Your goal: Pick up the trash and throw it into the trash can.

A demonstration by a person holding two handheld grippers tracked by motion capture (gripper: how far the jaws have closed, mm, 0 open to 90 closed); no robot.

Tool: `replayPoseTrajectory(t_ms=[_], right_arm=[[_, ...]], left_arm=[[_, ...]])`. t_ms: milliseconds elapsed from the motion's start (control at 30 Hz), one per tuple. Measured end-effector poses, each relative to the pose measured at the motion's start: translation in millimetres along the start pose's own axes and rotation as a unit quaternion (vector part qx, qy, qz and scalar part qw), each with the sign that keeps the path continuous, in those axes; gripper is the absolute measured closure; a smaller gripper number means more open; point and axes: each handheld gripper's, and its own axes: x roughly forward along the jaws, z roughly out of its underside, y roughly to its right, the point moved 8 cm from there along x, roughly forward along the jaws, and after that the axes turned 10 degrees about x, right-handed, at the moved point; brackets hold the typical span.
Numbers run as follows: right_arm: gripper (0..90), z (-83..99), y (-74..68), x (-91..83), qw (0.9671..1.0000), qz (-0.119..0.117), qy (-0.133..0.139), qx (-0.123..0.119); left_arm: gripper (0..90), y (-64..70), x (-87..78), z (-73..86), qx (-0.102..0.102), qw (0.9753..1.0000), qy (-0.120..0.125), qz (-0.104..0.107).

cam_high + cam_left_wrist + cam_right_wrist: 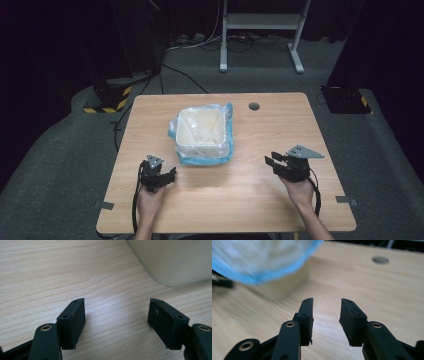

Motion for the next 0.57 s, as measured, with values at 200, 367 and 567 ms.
replayPoseTrajectory(t_ms=[200,367,567], right_arm=[[60.4,45.5,25.3,26.6,0.997,0.058,-0.051,0.003],[56.0,52.4,30.8,31.9,0.995,0.079,-0.061,0.002],[49.6,53.7,29.9,34.6,0.9933,0.09,-0.072,-0.01]], left_arm=[[30.2,0.0,0.0,0.0,0.0,1.0,0.0,0.0],[30.2,0.1,-0.1,0.1,0.0,1.0,0.0,0.0],[30.2,0.3,-0.2,0.2,-0.001,1.0,0.0,-0.001]])
